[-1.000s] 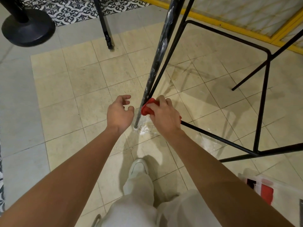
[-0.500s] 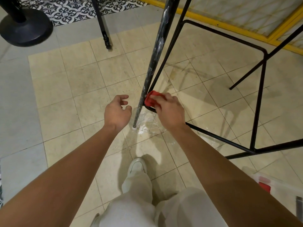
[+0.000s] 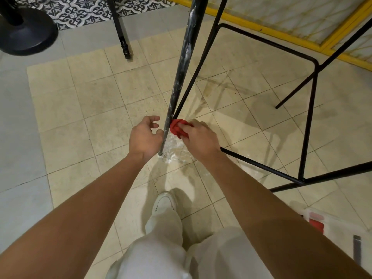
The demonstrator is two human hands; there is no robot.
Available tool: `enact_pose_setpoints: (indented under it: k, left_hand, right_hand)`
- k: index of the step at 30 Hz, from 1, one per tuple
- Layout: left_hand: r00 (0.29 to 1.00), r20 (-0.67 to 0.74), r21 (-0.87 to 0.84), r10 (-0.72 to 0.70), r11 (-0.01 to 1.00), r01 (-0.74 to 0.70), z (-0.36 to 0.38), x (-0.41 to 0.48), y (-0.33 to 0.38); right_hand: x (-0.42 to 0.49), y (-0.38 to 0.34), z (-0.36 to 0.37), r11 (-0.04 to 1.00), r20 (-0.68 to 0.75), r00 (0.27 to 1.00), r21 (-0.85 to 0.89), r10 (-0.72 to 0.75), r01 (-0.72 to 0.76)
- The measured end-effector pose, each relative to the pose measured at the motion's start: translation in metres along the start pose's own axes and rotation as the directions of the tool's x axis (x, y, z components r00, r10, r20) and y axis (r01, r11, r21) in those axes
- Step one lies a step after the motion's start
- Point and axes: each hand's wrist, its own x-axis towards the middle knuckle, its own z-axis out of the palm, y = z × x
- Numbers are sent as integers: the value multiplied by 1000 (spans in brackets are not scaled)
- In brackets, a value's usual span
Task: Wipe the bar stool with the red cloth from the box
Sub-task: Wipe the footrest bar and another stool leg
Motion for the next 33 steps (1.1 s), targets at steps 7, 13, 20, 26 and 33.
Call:
enact_pose_setpoints:
  k: [7, 13, 20, 26, 33]
  left_hand:
    - [1000, -17, -6, 13, 1000, -13, -8, 7, 3]
    - [1000, -25, -23, 6, 1000, -6, -10, 13, -1]
    - [999, -39, -34, -8, 999, 7, -16, 21, -13]
    - [1000, -27, -44, -14, 999, 13, -16, 27, -11]
    - [1000, 28, -88, -12, 996, 15, -6, 25, -7]
  right_hand:
    - [-2, 26, -8, 974, 91, 972, -80, 217, -210]
    - [26, 5, -9, 983, -30, 995, 162, 98, -92]
    - [54, 4, -6, 986, 70, 996, -150, -59, 69]
    - [68, -9, 0, 981, -10, 982, -36, 190, -190]
    - [76, 17, 2, 980, 35, 979, -25, 199, -198]
